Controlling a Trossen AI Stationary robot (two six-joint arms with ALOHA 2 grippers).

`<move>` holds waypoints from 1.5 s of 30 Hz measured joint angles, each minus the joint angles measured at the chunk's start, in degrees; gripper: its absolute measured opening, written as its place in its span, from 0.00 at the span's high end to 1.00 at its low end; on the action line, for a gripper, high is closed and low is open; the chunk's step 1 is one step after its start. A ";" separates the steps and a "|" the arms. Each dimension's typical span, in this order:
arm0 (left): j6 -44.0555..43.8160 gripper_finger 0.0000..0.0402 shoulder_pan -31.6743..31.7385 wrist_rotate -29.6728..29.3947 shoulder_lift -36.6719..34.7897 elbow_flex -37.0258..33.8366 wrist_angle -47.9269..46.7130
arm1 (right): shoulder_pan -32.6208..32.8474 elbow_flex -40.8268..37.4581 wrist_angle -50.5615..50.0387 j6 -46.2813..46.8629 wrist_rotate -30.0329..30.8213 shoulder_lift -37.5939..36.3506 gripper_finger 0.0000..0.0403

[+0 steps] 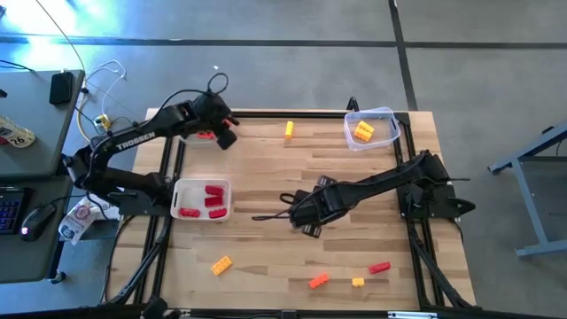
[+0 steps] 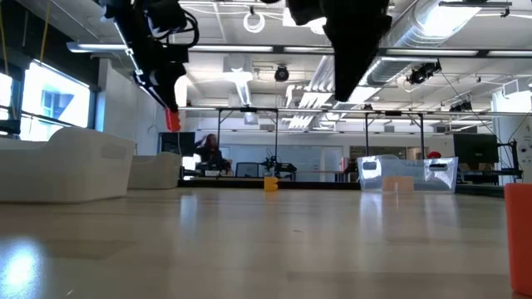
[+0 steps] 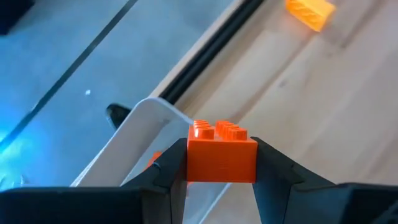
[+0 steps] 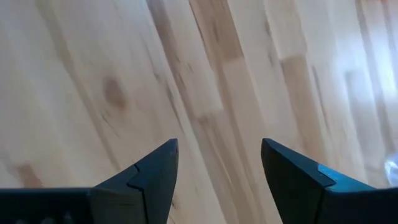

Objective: Sort & place blocks by color
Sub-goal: Put the orange game piece into the gray bin

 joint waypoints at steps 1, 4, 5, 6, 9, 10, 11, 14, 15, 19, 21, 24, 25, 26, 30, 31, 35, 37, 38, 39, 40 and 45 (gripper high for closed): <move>-0.34 0.72 0.84 -0.02 0.00 0.00 0.00 | 0.00 0.00 -1.54 0.58 -0.03 0.00 0.46; -1.10 0.72 2.97 -0.01 0.21 0.00 0.00 | 0.08 0.00 -6.52 2.68 -0.74 0.00 0.46; -1.34 0.72 3.55 0.00 0.46 0.00 0.00 | 0.22 0.00 -8.08 2.99 -1.32 0.00 0.46; -1.43 0.72 4.19 0.00 0.74 0.00 -0.04 | 0.45 0.00 -9.50 3.43 -2.11 0.00 0.46; -1.45 0.72 5.77 0.01 1.66 0.00 -0.24 | 1.67 0.00 -13.10 3.85 -4.91 0.00 0.46; -1.43 0.72 6.17 0.03 2.20 0.00 -0.38 | 2.19 0.00 -13.85 3.81 -5.82 0.00 0.46; -1.45 0.72 6.55 0.06 2.68 0.00 -0.53 | 2.78 0.00 -14.27 3.83 -6.80 0.00 0.46; -1.45 0.72 7.82 3.03 4.32 0.00 -0.83 | 4.91 0.00 -14.50 3.83 -9.85 0.00 0.46; -1.45 0.72 8.24 4.67 4.96 0.00 -0.98 | 5.74 0.00 -14.50 3.85 -10.72 0.00 0.46; -1.43 0.71 9.36 6.77 7.54 -0.02 -1.11 | 9.46 0.00 -14.50 3.85 -12.50 0.00 0.46; -1.43 0.71 9.74 6.65 8.77 -0.02 -1.13 | 11.50 0.00 -14.53 3.90 -12.99 0.00 0.46; -1.43 0.71 10.14 6.59 10.32 -0.02 -1.11 | 14.54 0.00 -14.53 4.49 -13.25 0.00 0.46; -1.43 0.71 10.25 6.58 10.81 -0.02 -1.11 | 15.58 0.00 -14.52 5.35 -13.26 0.00 0.46; -1.43 0.71 10.37 6.47 11.21 -0.02 -1.11 | 16.53 0.00 -14.53 5.97 -13.28 0.00 0.46; -1.43 0.71 10.99 5.77 12.63 -0.02 -1.11 | 20.21 0.00 -14.50 9.68 -14.80 0.00 0.46; -1.44 0.71 11.20 5.77 12.97 -0.02 -1.09 | 21.01 0.00 -14.50 10.68 -15.31 0.00 0.46; -1.45 0.71 12.05 4.87 15.09 -0.02 -1.12 | 24.18 0.00 -14.39 13.37 -15.56 0.00 0.46; -1.43 0.71 12.53 4.63 16.24 -0.02 -1.27 | 25.52 0.00 -14.38 14.37 -15.55 0.00 0.46; -1.43 0.70 12.72 4.62 16.80 -0.02 -1.31 | 26.14 0.00 -14.30 14.68 -15.56 0.00 0.46; -1.43 0.70 12.77 4.62 17.42 -0.02 -1.29 | 26.73 0.00 -14.14 15.08 -15.55 0.00 0.46; -1.43 0.69 12.79 4.61 17.90 -0.02 -1.31 | 27.35 0.00 -13.98 15.50 -15.55 0.00 0.46; -1.20 0.66 12.72 4.12 19.23 0.15 -1.24 | 29.82 0.00 -12.44 15.61 -15.58 0.00 0.46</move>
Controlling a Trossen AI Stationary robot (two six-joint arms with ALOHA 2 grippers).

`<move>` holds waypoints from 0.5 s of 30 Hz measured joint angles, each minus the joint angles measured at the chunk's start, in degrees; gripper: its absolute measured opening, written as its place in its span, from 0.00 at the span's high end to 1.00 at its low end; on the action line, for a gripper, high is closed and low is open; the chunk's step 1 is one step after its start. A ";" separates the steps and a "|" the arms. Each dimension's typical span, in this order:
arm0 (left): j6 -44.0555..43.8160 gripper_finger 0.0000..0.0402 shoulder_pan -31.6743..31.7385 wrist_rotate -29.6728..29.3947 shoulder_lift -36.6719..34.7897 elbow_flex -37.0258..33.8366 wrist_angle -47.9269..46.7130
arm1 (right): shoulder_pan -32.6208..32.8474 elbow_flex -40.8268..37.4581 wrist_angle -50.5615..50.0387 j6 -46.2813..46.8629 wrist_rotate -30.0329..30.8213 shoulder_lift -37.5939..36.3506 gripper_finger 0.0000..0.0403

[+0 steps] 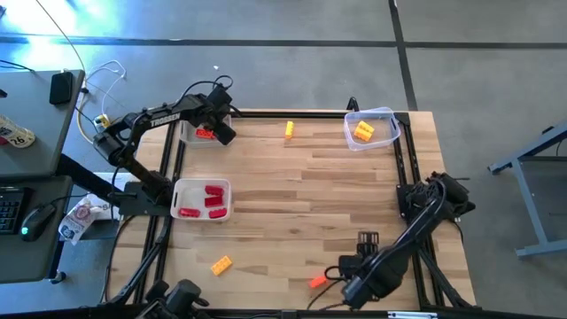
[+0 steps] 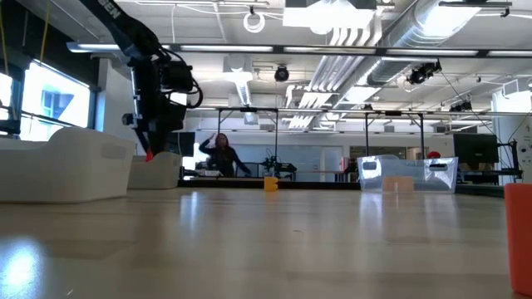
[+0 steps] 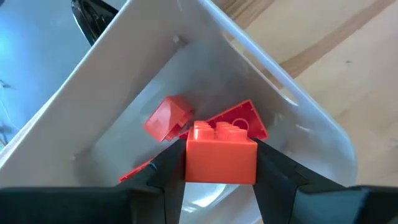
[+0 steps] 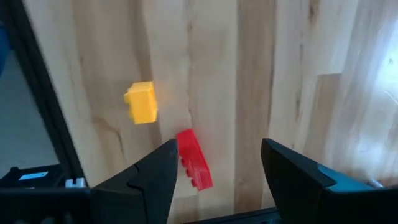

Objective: Sort & place blocks by color
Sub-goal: Put the orange game piece into the gray bin

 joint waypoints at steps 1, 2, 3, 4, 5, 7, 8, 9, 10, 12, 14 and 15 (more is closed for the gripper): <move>0.20 0.66 0.02 0.04 0.00 -0.02 -0.05 | 0.40 0.00 0.33 0.00 0.00 0.00 0.46; 0.46 0.65 -0.01 0.11 -0.07 -0.02 -0.08 | 0.77 0.00 0.58 0.00 0.00 0.00 0.46; 0.64 0.65 -0.09 0.12 -0.15 -0.03 -0.17 | 1.13 0.00 0.72 0.00 0.00 0.00 0.46; 0.61 0.65 -0.11 0.10 -0.26 -0.05 -0.24 | 1.49 0.00 0.93 0.00 0.00 0.00 0.46; 0.26 0.65 -0.11 0.01 -0.35 -0.09 -0.33 | 1.81 0.00 1.29 0.00 0.00 0.00 0.46; -0.24 0.65 -0.11 -0.66 -0.35 -0.11 -0.37 | 2.43 0.02 1.74 0.25 0.00 0.11 0.46; -0.10 0.65 -0.11 -1.10 -0.35 -0.13 -0.48 | 2.64 0.04 1.80 0.64 0.00 0.29 0.46; 0.22 0.64 -0.11 -1.27 -0.35 -0.13 -0.51 | 2.89 0.04 1.85 1.09 0.00 0.54 0.46; 0.74 0.64 -0.11 -1.34 -0.35 -0.13 -0.52 | 3.12 0.04 1.87 1.43 -0.01 0.89 0.46; 1.39 0.62 -0.12 -1.27 -0.35 -0.13 -0.80 | 3.50 0.04 2.01 1.49 -0.01 1.70 0.46; 1.40 0.60 -0.13 -1.19 -0.35 -0.15 -1.44 | 3.84 0.04 2.05 1.49 -0.07 2.53 0.46; 1.30 0.58 -0.11 -1.25 -0.31 -0.19 -2.12 | 4.02 0.04 2.05 1.49 -0.07 2.92 0.46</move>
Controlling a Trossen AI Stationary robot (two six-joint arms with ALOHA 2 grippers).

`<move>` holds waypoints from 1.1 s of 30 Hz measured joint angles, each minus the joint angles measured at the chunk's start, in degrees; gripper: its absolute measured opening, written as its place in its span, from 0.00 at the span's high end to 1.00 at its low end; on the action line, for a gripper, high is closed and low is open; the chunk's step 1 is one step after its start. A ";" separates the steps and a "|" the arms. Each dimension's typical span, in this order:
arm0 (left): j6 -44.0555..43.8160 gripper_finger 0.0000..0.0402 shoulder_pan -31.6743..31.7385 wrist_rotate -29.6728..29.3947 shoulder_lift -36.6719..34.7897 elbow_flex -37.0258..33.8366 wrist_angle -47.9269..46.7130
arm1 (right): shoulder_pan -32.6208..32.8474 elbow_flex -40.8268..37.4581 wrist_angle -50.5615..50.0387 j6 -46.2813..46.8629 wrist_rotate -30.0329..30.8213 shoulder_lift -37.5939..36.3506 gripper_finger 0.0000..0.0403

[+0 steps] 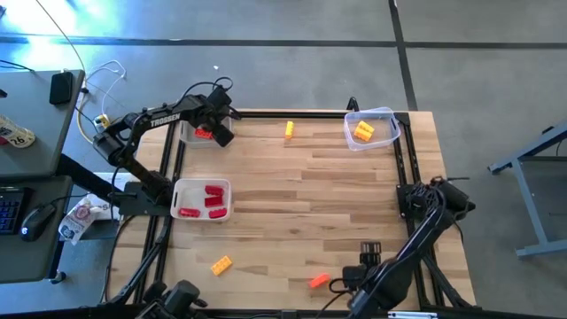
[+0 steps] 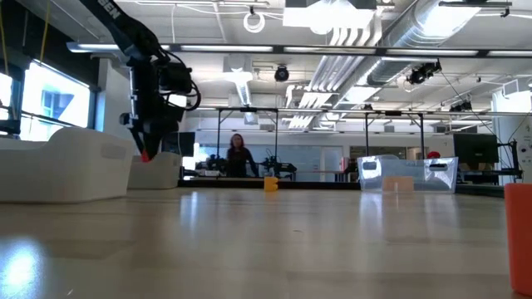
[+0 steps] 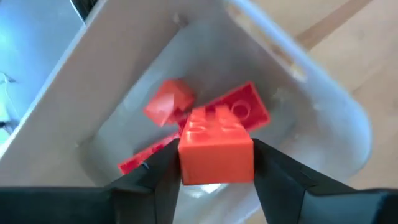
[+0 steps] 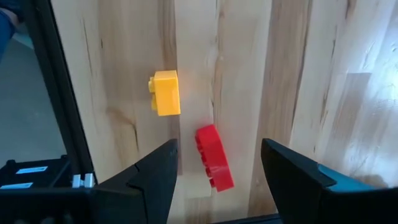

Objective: Sort & place blocks by color
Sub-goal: Put the orange game piece into the gray bin, then put the yellow game piece into the transparent bin

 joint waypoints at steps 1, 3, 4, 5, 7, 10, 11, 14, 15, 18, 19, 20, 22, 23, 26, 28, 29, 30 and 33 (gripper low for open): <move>0.00 0.57 0.00 -0.27 0.02 0.03 -0.83 | 0.11 0.00 0.00 0.00 -0.02 0.38 0.46; -0.06 0.54 0.00 -1.57 0.01 0.63 -3.71 | 0.38 0.00 0.02 -0.01 -0.02 0.98 0.46; -0.06 0.52 -0.02 -2.48 0.00 1.12 -5.33 | 0.41 0.00 0.12 -0.04 -0.06 1.22 0.46; -0.15 0.51 -0.01 -3.26 0.00 1.65 -7.05 | 0.44 0.00 0.43 -0.23 -0.09 1.41 0.46; -1.29 0.49 0.00 -4.18 0.00 2.53 -10.32 | 0.43 0.00 1.14 -0.51 -0.15 1.73 0.46; -2.69 0.48 0.00 -3.90 0.00 4.14 -13.14 | 0.41 0.00 2.60 -1.47 -0.13 2.27 0.46; -2.97 0.48 0.00 -3.94 0.00 4.64 -13.97 | 0.41 0.00 3.28 -1.77 -0.15 2.62 0.46; -3.36 0.48 -0.04 -3.92 0.00 6.05 -16.25 | 0.38 0.00 4.52 -1.96 -0.19 3.69 0.46; -3.76 0.48 -0.04 -3.93 0.00 6.36 -16.61 | 0.37 0.00 5.11 -1.99 -0.36 4.10 0.46; -4.15 0.48 -0.04 -3.44 0.00 6.91 -17.56 | 0.39 0.00 7.13 -2.15 -0.84 5.42 0.46; -4.08 0.48 -0.04 -2.61 0.00 6.95 -17.49 | 0.39 0.00 7.40 -2.14 -0.95 5.86 0.46; -3.95 0.48 -0.04 -1.39 0.00 6.95 -17.59 | 0.39 0.00 7.72 -2.14 -0.96 6.24 0.46; -3.32 0.48 -0.04 1.50 -0.01 6.95 -17.63 | 0.39 0.00 8.54 -2.15 -0.96 7.13 0.46; -2.85 0.48 -0.04 2.78 -0.02 6.95 -17.64 | 0.39 0.00 8.75 -2.16 -0.96 7.52 0.46; -2.60 0.48 -0.04 5.69 -0.02 6.95 -17.62 | 0.37 0.00 8.90 -2.16 -0.94 8.38 0.46; -2.07 0.48 -0.04 6.53 -0.04 6.95 -17.62 | 0.39 0.00 8.98 -2.14 -1.05 8.92 0.46; -1.64 0.48 -0.04 6.86 -0.04 6.95 -17.62 | 0.39 0.00 9.01 -2.05 -1.05 9.18 0.46; -1.47 0.48 -0.04 7.17 -0.04 6.95 -17.62 | 0.39 0.00 9.01 -1.79 -1.19 9.40 0.46; -1.05 0.48 -0.04 8.86 -0.04 6.95 -17.60 | 0.38 0.00 9.32 -1.60 -1.78 10.46 0.46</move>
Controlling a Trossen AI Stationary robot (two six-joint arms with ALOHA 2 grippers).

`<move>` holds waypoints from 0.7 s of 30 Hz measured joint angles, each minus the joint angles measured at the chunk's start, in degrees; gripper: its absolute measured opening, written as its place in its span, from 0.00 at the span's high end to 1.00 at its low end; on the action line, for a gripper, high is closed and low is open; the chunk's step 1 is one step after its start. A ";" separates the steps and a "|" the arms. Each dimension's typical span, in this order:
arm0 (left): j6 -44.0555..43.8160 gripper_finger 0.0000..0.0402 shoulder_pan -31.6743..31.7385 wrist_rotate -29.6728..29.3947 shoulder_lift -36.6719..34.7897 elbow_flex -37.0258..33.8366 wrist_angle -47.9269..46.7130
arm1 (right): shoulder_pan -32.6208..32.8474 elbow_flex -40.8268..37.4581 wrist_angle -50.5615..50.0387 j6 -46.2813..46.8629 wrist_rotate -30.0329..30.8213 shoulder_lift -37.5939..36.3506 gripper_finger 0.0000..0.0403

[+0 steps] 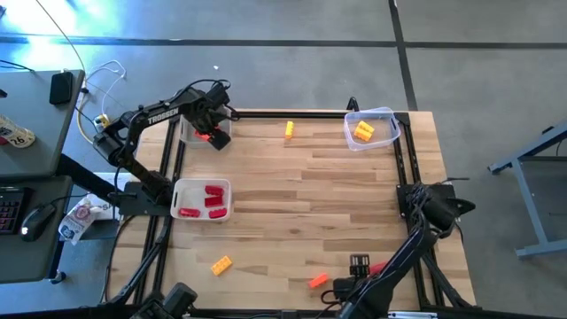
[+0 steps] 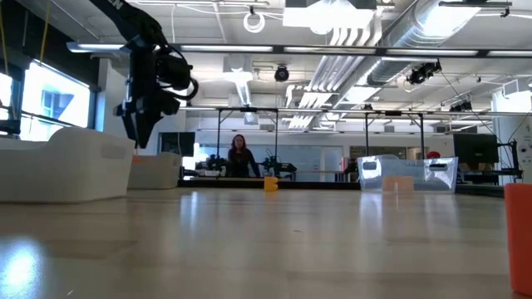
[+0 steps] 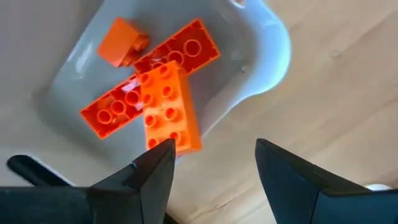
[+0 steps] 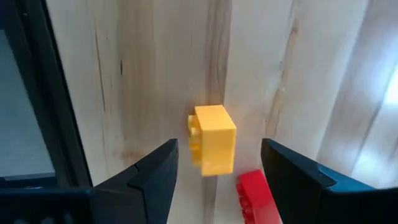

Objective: Sort & place blocks by color
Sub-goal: Put the yellow game piece into the transparent bin

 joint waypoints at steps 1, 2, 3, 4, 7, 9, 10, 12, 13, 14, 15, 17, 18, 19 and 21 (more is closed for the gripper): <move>0.08 0.48 0.00 0.64 -0.02 0.00 0.00 | 0.01 0.00 0.06 0.03 -0.18 0.52 0.46; 0.29 0.48 0.00 1.51 -0.02 0.00 0.02 | 0.01 0.00 0.03 0.04 -0.33 1.03 0.46; 0.67 0.48 0.00 2.43 -0.02 0.00 0.02 | 0.01 0.00 0.06 -0.13 -0.62 1.56 0.46; 1.01 0.48 0.00 3.33 -0.04 0.00 0.02 | 0.01 0.00 0.06 -0.41 -1.02 2.16 0.46; 1.16 0.48 0.00 6.21 -0.14 0.00 0.04 | 0.01 0.00 0.08 -0.19 -1.60 3.87 0.46; 1.72 0.48 -0.02 7.63 -0.63 0.00 0.07 | 0.00 0.00 0.07 0.07 -1.87 4.42 0.47; 1.99 0.48 -0.02 8.36 -1.04 0.00 0.13 | -0.01 0.01 0.06 0.08 -1.98 4.54 0.49; 2.10 0.48 -0.14 9.05 -2.10 0.01 0.41 | -0.02 0.07 0.12 0.11 -2.20 4.65 0.53; 2.10 0.48 -0.31 9.14 -2.75 0.02 0.59 | -0.15 0.07 0.30 0.11 -2.23 4.65 0.56; 2.12 0.48 -0.44 9.12 -3.43 0.02 0.74 | -0.34 0.07 0.43 0.11 -2.24 4.65 0.60; 2.10 0.48 -0.52 9.12 -4.20 0.04 0.81 | -0.43 0.07 0.60 0.22 -2.39 4.67 0.64; 2.08 0.48 -0.75 9.14 -5.83 0.04 0.81 | -0.80 0.07 0.48 0.35 -2.88 4.74 0.74; 2.06 0.48 -1.00 9.14 -6.70 0.04 0.81 | -0.99 0.07 0.23 0.35 -2.71 4.74 0.78; 2.05 0.48 -1.36 9.14 -7.53 0.04 0.80 | -1.18 0.07 -0.10 0.33 -1.79 4.75 0.82; 1.92 0.48 -2.13 9.15 -9.14 0.04 0.79 | -1.57 0.01 -0.33 0.25 -0.10 4.80 0.82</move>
